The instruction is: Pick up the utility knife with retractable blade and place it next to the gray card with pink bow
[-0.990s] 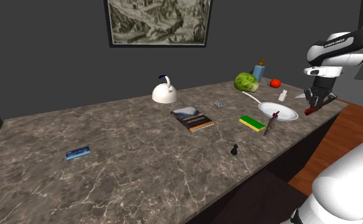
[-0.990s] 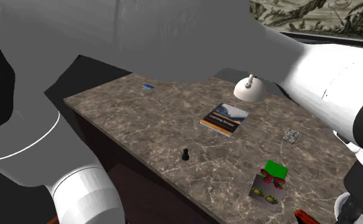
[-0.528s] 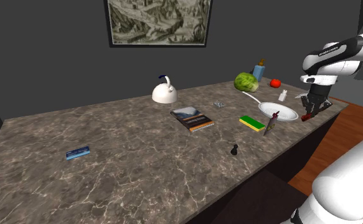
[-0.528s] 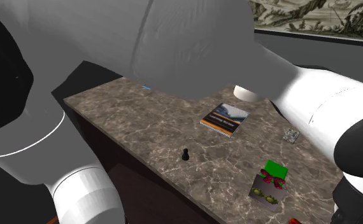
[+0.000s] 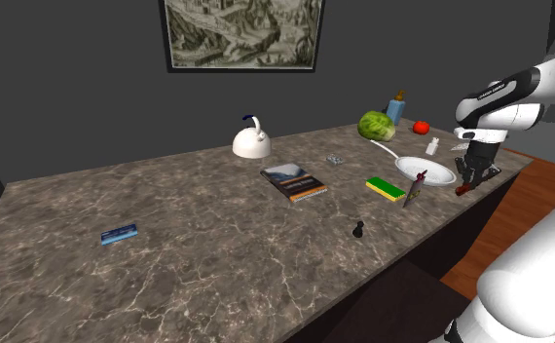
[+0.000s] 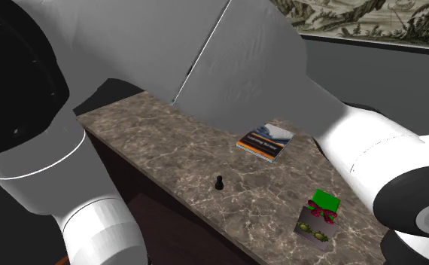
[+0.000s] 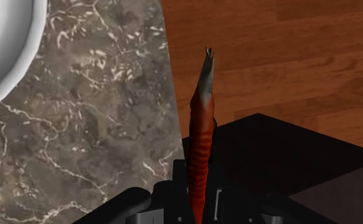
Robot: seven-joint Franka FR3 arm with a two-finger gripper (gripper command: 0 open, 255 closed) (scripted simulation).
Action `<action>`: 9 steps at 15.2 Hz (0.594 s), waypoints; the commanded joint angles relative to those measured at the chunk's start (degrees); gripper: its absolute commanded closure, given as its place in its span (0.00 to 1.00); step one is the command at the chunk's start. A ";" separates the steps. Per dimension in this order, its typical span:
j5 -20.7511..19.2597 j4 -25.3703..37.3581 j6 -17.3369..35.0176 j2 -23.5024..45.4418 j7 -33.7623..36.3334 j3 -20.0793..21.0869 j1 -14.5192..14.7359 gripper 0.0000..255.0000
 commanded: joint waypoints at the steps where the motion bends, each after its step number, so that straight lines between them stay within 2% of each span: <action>1: 0.57 -0.99 1.73 0.92 -0.30 -0.23 -0.01 1.00; 9: 3.98 -4.07 8.26 5.55 -2.41 -0.87 -0.22 1.00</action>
